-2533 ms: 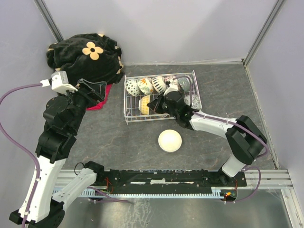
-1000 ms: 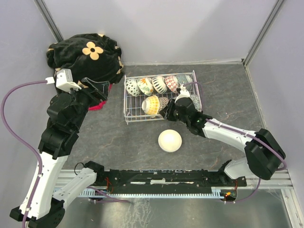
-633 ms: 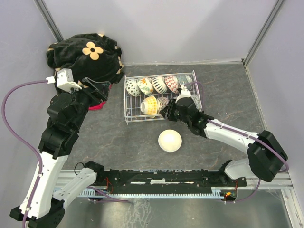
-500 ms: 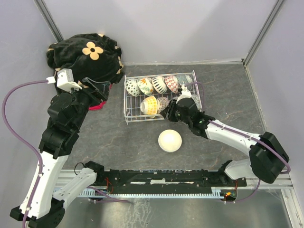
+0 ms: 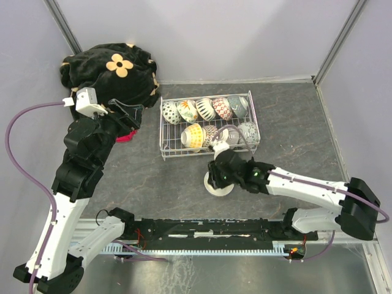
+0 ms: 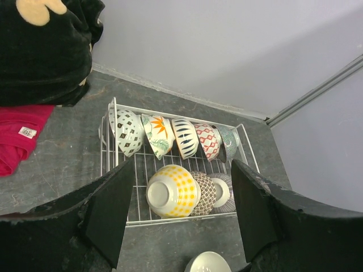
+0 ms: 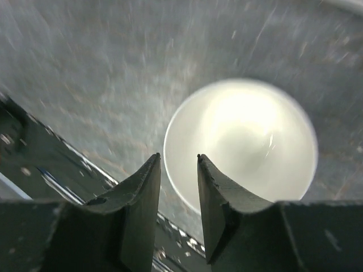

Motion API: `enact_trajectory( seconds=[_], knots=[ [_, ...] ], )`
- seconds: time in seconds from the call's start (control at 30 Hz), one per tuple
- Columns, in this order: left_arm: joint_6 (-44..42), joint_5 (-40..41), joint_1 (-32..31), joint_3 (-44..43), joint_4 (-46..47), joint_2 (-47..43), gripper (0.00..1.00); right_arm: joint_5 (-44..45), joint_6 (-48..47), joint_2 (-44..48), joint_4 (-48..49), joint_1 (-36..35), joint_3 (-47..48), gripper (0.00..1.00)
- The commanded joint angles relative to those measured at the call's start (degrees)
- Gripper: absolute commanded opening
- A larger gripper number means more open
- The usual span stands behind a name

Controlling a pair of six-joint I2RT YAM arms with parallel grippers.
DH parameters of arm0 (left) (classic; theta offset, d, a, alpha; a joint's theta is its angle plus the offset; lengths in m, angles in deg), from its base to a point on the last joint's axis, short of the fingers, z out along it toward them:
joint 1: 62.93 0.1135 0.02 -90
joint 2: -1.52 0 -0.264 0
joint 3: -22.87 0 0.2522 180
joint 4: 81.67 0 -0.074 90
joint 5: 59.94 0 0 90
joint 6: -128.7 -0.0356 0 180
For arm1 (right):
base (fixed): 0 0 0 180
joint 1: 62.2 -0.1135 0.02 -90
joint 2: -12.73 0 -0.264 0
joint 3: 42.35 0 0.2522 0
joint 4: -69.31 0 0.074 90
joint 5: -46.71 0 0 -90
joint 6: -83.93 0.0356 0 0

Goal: Load the bowls into the dish rack
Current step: Pick up the bowl from the center of the board.

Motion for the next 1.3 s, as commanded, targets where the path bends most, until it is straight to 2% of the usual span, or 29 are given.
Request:
enact_trajectory(
  seconds=[0.0, 0.13, 0.4, 0.43, 0.63, 0.67, 1.0, 1.17, 1.27],
  knots=[
    [-1.4, -0.5, 0.4, -0.9, 1.9, 0.1, 0.76, 7.8, -3.4, -3.5, -10.8, -7.5, 3.7, 0.4],
    [-1.3, -0.6, 0.4, -1.0, 1.8, 0.0, 0.76, 11.5, -3.8, -7.7, -13.0, -11.0, 6.1, 0.4],
    [-1.4, -0.3, 0.4, -1.6, 1.0, -0.2, 0.76, 11.8, -4.5, -16.2, -11.9, -14.0, 9.3, 0.38],
    [-1.5, -0.3, 0.4, -1.6, 0.9, -0.3, 0.76, 11.9, -4.4, -16.5, -11.8, -14.1, 9.4, 0.35],
    [-1.4, -0.3, 0.4, -1.3, 1.1, -0.3, 0.76, 13.4, -4.1, -15.4, -11.8, -14.4, 10.0, 0.03],
    [-1.4, -0.3, 0.4, -1.3, 1.1, -0.4, 0.76, 13.7, -4.1, -14.7, -11.9, -14.4, 10.3, 0.02],
    [-1.7, 0.0, 0.4, -1.3, 1.1, -0.3, 0.76, 11.9, -7.7, -6.7, -11.2, -13.5, 18.6, 0.01],
    [-1.7, 0.1, 0.4, -1.0, 1.2, -0.2, 0.76, 0.2, -6.6, -5.5, -4.4, -5.7, 26.4, 0.01],
    [-1.9, 0.4, 0.4, -1.3, 0.9, -0.2, 0.76, -6.7, -4.2, -7.4, 3.7, -1.0, 29.5, 0.01]
  ],
)
